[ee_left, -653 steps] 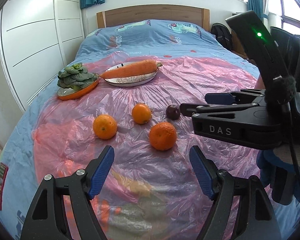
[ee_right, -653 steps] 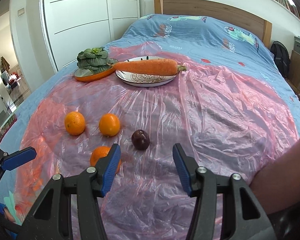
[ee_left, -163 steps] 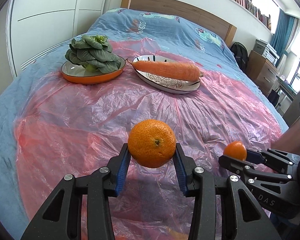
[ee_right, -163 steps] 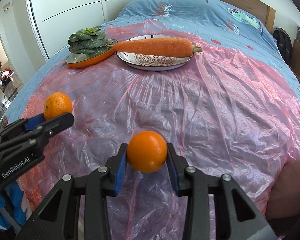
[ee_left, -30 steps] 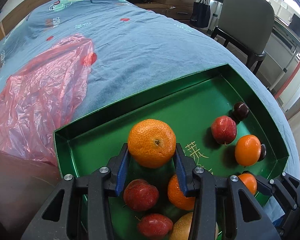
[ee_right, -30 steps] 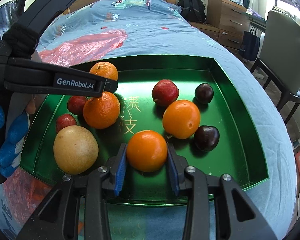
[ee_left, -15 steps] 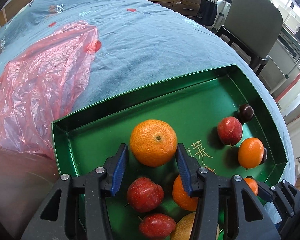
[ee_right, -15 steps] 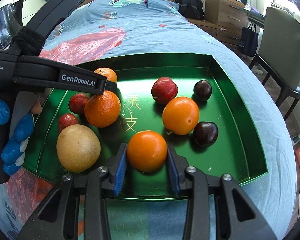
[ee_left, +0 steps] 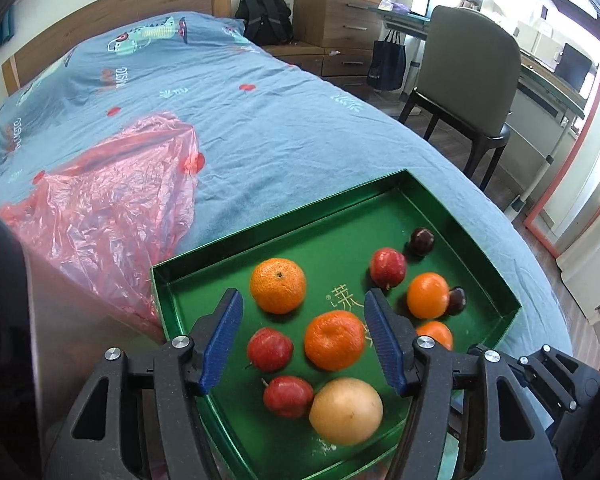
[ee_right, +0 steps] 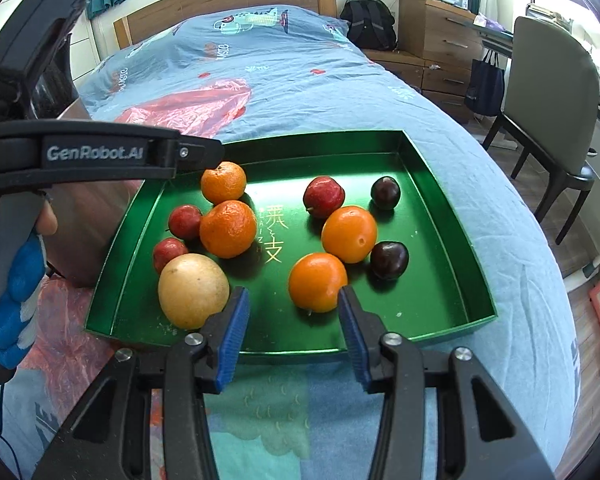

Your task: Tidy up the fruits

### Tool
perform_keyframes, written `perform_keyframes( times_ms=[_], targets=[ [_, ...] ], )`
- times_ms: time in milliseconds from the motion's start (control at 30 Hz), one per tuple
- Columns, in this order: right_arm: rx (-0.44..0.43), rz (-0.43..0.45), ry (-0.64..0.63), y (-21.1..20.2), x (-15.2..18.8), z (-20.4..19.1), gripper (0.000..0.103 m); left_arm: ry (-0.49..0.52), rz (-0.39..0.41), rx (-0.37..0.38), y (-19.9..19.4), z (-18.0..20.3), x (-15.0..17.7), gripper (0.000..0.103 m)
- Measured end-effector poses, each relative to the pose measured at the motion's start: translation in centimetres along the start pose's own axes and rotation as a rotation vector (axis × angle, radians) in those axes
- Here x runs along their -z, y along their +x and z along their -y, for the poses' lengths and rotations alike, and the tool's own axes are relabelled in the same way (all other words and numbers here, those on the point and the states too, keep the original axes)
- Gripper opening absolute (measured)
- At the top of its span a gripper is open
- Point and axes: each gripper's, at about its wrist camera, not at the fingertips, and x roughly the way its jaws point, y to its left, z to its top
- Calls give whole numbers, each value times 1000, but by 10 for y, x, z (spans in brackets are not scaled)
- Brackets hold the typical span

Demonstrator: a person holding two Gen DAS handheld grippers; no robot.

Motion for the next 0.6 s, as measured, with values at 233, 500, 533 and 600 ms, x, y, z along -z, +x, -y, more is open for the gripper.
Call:
perform_keyframes(
  times_ms=[233,500,533,600],
  targets=[
    [-22,43,28,-39,10,-13,39,50,81,-4,-64,-2,23,58],
    [-58,52,11,-73,33,-54,41,76,158,-55,-138,-32,69,61],
    [-65,51,5,-76,36,-61,41,72,159,-67,-146,-37,77,61],
    [-78,52,-4,-84,43,-76,41,57,163,-83,-161,-51,96,64]
  ],
)
